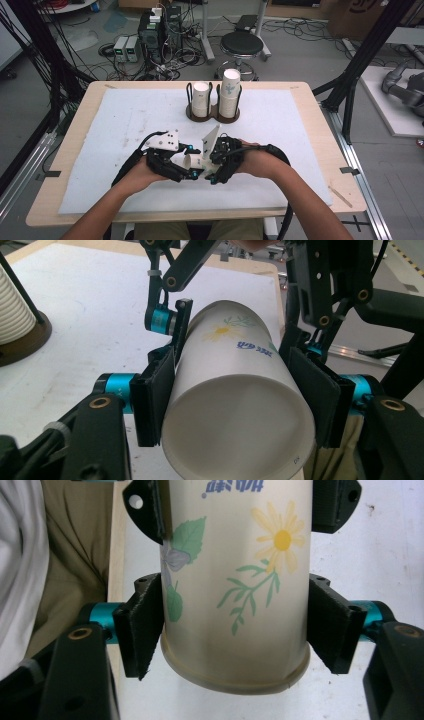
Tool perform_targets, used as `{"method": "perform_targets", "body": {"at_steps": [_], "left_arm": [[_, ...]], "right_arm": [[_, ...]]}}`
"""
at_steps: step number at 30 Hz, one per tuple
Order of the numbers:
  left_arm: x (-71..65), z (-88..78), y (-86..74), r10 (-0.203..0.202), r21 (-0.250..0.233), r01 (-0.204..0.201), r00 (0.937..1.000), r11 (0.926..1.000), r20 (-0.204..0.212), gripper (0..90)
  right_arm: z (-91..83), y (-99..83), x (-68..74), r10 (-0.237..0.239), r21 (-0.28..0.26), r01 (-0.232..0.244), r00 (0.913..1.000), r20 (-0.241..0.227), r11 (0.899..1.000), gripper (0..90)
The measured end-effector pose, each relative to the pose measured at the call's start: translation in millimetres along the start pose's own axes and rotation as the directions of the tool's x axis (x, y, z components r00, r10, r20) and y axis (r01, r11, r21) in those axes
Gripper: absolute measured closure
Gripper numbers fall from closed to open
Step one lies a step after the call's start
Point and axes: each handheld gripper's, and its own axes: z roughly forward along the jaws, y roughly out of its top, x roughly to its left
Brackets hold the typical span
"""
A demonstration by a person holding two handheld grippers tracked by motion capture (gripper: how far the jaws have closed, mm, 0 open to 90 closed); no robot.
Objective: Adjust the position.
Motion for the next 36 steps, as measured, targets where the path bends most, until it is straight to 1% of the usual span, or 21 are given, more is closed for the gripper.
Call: {"method": "perform_targets", "body": {"at_steps": [2,4,6,7,9,12,14,16,18,20,24,26,30,31,32,35,36], "left_arm": [[1.2,-1.8,-0.9,0.001,-0.01,-0.001,1.0,1.0,-0.002,37.6],[2.6,-3.5,-2.5,-0.008,-0.024,0.008,1.0,0.9997,0.0,37.7],[3.7,-5.1,-4.8,-0.018,-0.038,0.018,0.9998,0.9991,0.0,37.7],[3.8,-5.5,-6.1,-0.025,-0.046,0.025,0.9997,0.9986,0.002,37.6],[4.8,-6.3,-8.7,-0.026,-0.053,0.026,0.9996,0.9982,0.007,37.6],[5.5,-7.3,-12.2,-0.034,-0.072,0.034,0.9994,0.9968,0.008,37.6],[6.2,-7.9,-14.4,-0.039,-0.088,0.039,0.9992,0.9953,0.003,37.6],[7.4,-8.8,-16.5,-0.045,-0.1,0.045,0.999,0.994,-0.002,37.6],[8.3,-9.7,-18.4,-0.05,-0.107,0.049,0.9987,0.9931,-0.006,37.5],[8.6,-10.1,-20.3,-0.053,-0.118,0.051,0.9985,0.9917,-0.01,37.5],[9.1,-11.3,-24.9,-0.059,-0.137,0.055,0.9979,0.989,-0.025,37.5],[9.7,-12.2,-27.5,-0.06,-0.149,0.055,0.9976,0.9873,-0.033,37.5],[9.8,-13.6,-32.0,-0.069,-0.178,0.059,0.9966,0.9822,-0.046,37.5],[9.7,-13.6,-33.0,-0.07,-0.185,0.06,0.9964,0.9809,-0.048,37.5],[9.4,-13.8,-34.2,-0.069,-0.19,0.058,0.9962,0.98,-0.053,37.5],[8.0,-14.2,-37.0,-0.069,-0.22,0.055,0.9959,0.974,-0.059,37.5],[7.7,-14.5,-37.9,-0.066,-0.23,0.05,0.996,0.9719,-0.061,37.5]], "right_arm": [[-1.3,-2.5,0.2,0.011,-0.043,-0.011,0.9999,0.0,0.999,22.1],[-3.1,-5.0,0.2,0.025,-0.077,-0.025,0.9997,-0.005,0.997,21.1],[-6.1,-8.5,-0.3,0.036,-0.111,-0.034,0.9992,0.016,0.993,20.3],[-7.8,-10.3,0.0,0.047,-0.122,-0.045,0.9988,0.014,0.991,20.3],[-11.2,-14.2,-0.7,0.061,-0.166,-0.057,0.998,0.018,0.984,20.0],[-16.0,-20.9,-1.4,0.09,-0.237,-0.081,0.9956,0.027,0.968,19.9],[-18.3,-25.7,-1.3,0.111,-0.288,-0.099,0.9936,0.023,0.952,19.8],[-19.6,-30.6,-0.4,0.132,-0.327,-0.119,0.991,0.02,0.938,19.8],[-20.0,-35.6,0.3,0.146,-0.359,-0.128,0.9891,0.022,0.924,19.8],[-20.3,-41.1,0.3,0.171,-0.395,-0.148,0.985,0.023,0.907,19.3],[-21.6,-52.4,1.5,0.225,-0.47,-0.186,0.974,0.028,0.863,19.3],[-21.8,-58.1,2.5,0.253,-0.509,-0.205,0.9671,0.027,0.836,19.3],[-18.8,-68.9,5.7,0.296,-0.557,-0.227,0.9544,0.035,0.799,19.3],[-17.7,-71.5,6.9,0.309,-0.566,-0.239,0.9506,0.03,0.789,19.3],[-16.2,-73.9,7.6,0.316,-0.575,-0.241,0.948,0.033,0.782,19.3],[-11.7,-80.4,10.2,0.339,-0.595,-0.256,0.9403,0.029,0.762,19.3],[-10.5,-82.5,11.0,0.35,-0.601,-0.265,0.9366,0.026,0.754,19.3]]}}
